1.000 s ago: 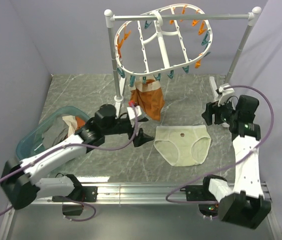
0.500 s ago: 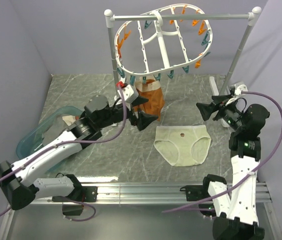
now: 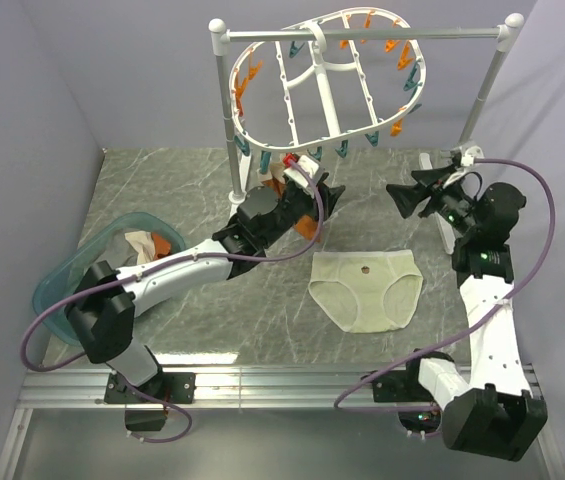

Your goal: Clip the underwear to the hanger

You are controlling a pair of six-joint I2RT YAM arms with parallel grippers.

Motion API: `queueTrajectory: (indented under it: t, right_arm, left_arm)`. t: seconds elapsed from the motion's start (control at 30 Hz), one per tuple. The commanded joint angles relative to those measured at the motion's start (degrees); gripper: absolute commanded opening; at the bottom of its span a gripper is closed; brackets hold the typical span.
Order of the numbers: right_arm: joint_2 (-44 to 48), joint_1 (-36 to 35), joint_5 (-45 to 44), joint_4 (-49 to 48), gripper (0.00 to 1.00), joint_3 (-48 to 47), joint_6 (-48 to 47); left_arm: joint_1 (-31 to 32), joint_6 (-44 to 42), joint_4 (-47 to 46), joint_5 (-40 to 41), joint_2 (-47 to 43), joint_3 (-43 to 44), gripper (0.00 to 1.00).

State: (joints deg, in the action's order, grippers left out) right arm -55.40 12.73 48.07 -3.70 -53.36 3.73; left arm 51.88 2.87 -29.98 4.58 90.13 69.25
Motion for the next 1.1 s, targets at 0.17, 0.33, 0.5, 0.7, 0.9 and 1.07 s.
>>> queueTrajectory:
  t: [0.17, 0.33, 0.5, 0.7, 0.9, 1.07]
  right_arm:
    - [-3.5, -12.9, -9.9, -13.4, 0.65, -3.9, -5.4]
    - [-8.0, -17.4, -15.5, -20.1, 0.56, -5.8, 0.5]
    - [-12.7, -19.4, -15.4, -20.2, 0.50, -10.3, 3.5]
    - [-14.8, -21.7, -14.2, -20.9, 0.49, -10.8, 3.7]
    - [-14.5, -22.7, -16.0, -18.1, 0.48, -10.9, 2.3]
    - [-8.9, -18.5, -14.8, -12.3, 0.48, -9.1, 2.4]
  left_arm:
    - [-1.4, 3.1, -8.6, -2.3, -1.8, -1.0, 0.53]
    - [-1.8, 3.0, -9.0, -3.6, -3.1, -3.5, 0.54]
    - [-1.7, 3.2, -8.7, -4.1, -3.9, -4.7, 0.56]
    - [-1.7, 3.1, -9.3, -4.1, -4.1, -5.5, 0.59]
    - [-2.0, 3.4, -9.4, -3.8, -4.2, -5.6, 0.58]
    - [-2.1, 3.5, -10.9, -4.1, -3.4, -4.7, 0.58]
